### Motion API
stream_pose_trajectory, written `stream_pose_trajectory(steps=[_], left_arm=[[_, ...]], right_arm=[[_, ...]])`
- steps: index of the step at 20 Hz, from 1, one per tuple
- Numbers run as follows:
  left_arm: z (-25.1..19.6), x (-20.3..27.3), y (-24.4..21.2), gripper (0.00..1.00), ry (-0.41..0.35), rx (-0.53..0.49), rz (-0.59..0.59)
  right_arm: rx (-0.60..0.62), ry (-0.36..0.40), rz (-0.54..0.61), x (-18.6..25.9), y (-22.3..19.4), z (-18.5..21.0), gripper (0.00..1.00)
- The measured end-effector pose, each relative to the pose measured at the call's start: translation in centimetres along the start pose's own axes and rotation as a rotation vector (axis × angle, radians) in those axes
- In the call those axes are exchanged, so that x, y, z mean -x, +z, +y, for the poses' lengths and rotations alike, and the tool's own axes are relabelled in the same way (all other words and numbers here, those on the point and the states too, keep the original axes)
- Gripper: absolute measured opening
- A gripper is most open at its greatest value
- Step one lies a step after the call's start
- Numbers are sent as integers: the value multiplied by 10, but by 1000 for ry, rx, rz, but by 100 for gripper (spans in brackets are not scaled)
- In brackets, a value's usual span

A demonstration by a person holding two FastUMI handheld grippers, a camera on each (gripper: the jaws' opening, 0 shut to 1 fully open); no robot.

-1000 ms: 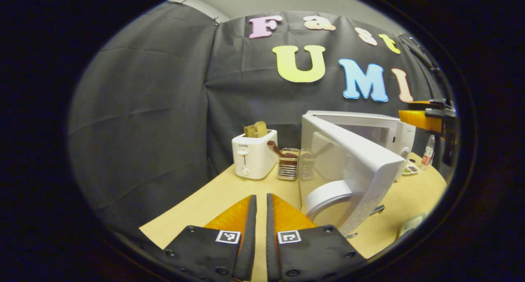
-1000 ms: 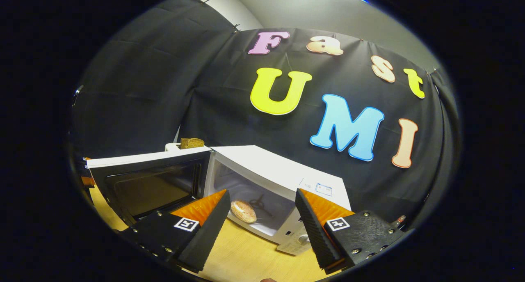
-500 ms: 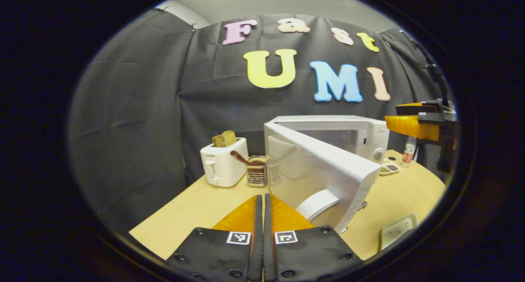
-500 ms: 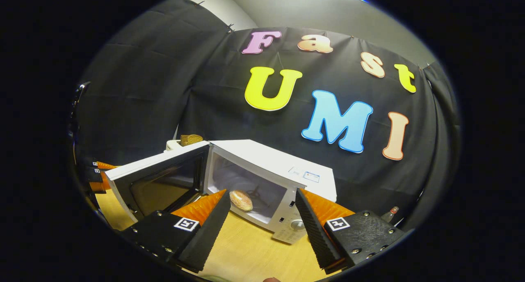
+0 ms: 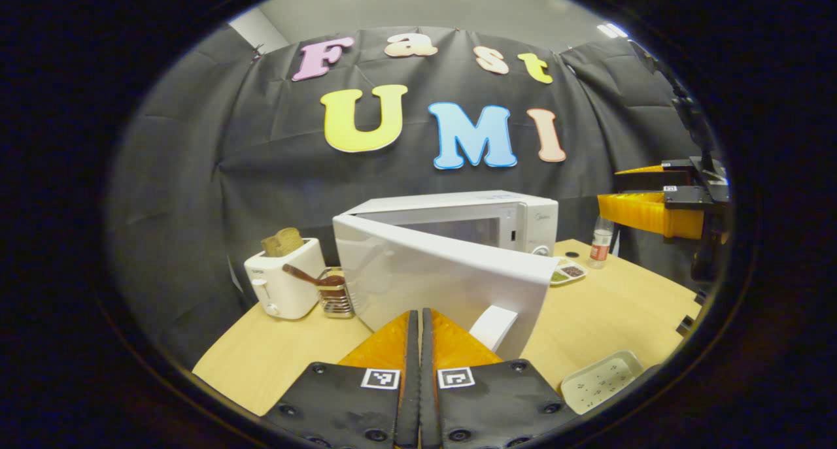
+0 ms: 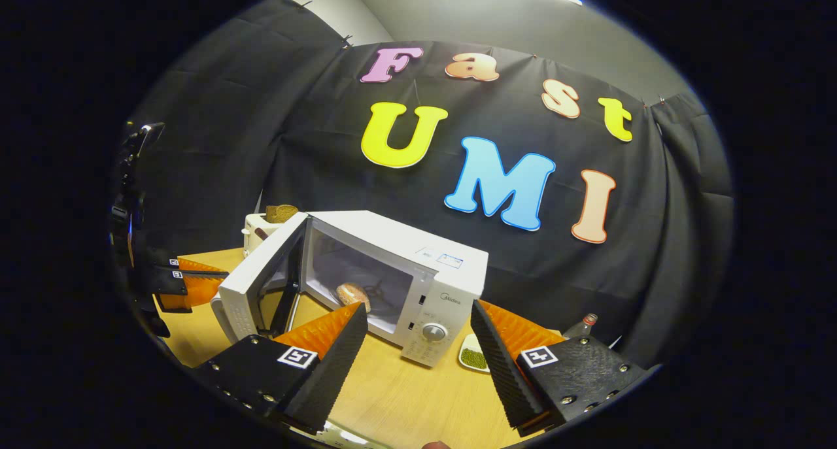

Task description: Open the microwave oven with the left hand, put the food in, and close the microwave oven.

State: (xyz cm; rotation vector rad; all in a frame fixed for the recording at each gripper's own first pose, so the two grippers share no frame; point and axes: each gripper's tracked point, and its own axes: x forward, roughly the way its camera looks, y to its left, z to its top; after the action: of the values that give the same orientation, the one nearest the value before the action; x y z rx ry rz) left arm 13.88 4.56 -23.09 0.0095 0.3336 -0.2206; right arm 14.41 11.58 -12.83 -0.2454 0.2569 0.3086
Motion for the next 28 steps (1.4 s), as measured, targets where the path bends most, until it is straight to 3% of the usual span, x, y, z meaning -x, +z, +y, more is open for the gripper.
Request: stream_pose_trajectory(steps=[5, 16, 28], left_arm=[[-30, -26, 13, 7, -93, -23, -12], [-64, -91, 42, 7, -194, -20, -31], [-81, -172, 51, 7, -214, -15, -8]], right_arm=[[-10, -69, 11, 18, -5, -25, 98], [-49, -211, 62, 58, -23, -65, 97], [-84, -263, 101, 67, -35, -86, 97]])
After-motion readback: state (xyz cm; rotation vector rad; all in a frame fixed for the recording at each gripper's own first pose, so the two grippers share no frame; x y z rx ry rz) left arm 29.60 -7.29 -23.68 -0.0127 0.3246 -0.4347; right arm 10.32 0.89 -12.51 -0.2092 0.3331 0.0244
